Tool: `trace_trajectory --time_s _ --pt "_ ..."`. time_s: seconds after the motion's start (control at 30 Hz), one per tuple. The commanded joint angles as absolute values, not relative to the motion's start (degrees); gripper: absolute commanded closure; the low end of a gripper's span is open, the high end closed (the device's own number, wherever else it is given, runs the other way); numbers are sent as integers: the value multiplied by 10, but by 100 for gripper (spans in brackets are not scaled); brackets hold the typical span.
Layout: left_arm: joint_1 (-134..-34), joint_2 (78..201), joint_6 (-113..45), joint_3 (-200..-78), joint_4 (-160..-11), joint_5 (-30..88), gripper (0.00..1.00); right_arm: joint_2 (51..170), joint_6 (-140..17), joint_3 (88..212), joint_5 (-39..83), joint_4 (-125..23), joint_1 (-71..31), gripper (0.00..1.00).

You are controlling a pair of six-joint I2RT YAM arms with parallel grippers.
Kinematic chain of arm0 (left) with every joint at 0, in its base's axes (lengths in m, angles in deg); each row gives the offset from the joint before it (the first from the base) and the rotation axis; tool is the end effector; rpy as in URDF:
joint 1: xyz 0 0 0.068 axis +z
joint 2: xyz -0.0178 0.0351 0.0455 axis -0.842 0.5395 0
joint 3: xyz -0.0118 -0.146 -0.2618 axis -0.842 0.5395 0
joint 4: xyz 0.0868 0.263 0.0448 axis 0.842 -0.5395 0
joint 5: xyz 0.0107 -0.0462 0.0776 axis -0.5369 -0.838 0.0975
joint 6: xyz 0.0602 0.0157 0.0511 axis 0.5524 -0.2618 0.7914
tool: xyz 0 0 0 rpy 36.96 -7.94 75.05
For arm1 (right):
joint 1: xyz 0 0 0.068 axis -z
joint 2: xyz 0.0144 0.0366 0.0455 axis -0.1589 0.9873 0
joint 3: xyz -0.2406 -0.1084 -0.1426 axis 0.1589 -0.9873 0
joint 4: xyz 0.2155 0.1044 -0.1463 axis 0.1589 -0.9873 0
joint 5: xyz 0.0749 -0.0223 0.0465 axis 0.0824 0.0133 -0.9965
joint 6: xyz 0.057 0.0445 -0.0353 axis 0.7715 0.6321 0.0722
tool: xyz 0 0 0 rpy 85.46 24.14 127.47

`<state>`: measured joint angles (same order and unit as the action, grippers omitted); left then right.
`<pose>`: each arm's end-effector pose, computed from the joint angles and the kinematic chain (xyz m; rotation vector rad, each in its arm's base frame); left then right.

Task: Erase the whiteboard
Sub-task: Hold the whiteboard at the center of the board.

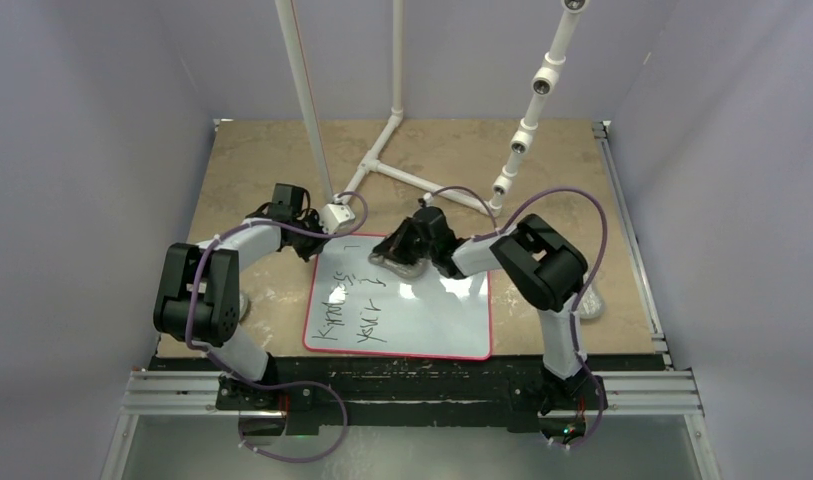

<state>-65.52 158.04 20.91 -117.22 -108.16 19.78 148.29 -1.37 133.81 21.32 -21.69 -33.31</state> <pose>0.3282 -0.0684 0.1365 1.2178 2.3239 -0.2081 0.3390 0.3245 0.0954 0.4046 2.3623 1.2026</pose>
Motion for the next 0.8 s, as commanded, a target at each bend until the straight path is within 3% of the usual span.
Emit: trace_trajectory --time_s 0.0,0.43,0.53,0.77 --pt "-648 1630 232 -1113 -1172 284 100 1505 -77 1259 297 -349 -286 100" --pt "-647 1629 231 -1125 -1188 278 100 1666 -48 1568 268 -481 -414 100" --pt "-647 1626 234 -1123 -1187 281 100 1625 -36 1514 277 -480 -401 100" --pt "-647 1623 237 -1117 -1184 281 100 1489 -49 1253 299 -403 -306 100"
